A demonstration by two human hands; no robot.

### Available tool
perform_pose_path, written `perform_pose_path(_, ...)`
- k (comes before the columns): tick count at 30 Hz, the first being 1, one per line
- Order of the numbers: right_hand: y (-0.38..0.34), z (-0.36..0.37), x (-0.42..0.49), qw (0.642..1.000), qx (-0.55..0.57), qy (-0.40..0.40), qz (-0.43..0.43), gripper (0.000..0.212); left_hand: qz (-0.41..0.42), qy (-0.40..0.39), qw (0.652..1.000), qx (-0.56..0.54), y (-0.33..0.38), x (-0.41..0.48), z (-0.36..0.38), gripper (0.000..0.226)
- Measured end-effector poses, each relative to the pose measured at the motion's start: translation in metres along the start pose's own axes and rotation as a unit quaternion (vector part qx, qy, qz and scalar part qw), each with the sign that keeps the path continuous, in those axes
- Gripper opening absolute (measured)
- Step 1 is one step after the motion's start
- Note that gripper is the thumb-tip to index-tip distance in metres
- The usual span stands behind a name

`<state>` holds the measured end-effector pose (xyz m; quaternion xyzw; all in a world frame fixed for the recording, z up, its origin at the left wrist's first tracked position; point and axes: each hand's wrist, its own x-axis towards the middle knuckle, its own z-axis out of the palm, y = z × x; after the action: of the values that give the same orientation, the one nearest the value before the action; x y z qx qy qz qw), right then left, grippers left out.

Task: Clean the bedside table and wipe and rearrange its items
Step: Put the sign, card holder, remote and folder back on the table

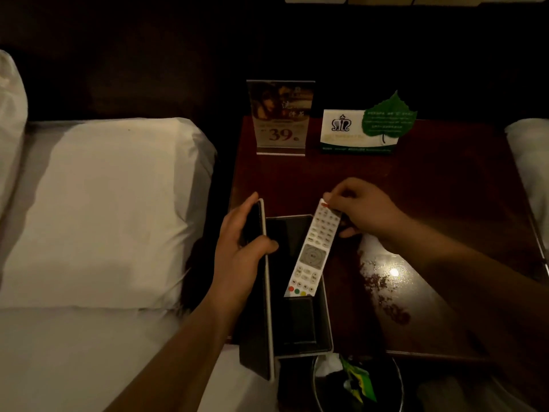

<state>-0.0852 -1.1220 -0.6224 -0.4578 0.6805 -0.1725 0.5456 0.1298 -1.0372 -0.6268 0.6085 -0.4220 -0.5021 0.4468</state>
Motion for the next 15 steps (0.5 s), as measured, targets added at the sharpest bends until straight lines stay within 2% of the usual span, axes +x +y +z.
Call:
perform_pose_path(3,-0.014,0.014,0.004,0.995,0.082,-0.047,-0.014,0.012,0.0,0.002,1.0,0.0,-0.001,0.0,-0.001,0.077)
perform_pose_path(8,-0.036,0.031,0.013,0.994,0.016,-0.066,-0.091,0.012,-0.002,-0.001,1.0,0.012,-0.002,0.0,-0.001,0.077)
perform_pose_path(13,-0.036,0.041,0.012,0.988,-0.051,-0.116,-0.092,0.016,-0.016,-0.004,0.998,0.054,-0.003,-0.002,0.001,0.079)
perform_pose_path(15,-0.034,0.045,0.012,0.987,-0.055,-0.113,-0.097,0.016,-0.018,-0.005,0.997,0.07,-0.002,-0.002,0.003,0.082)
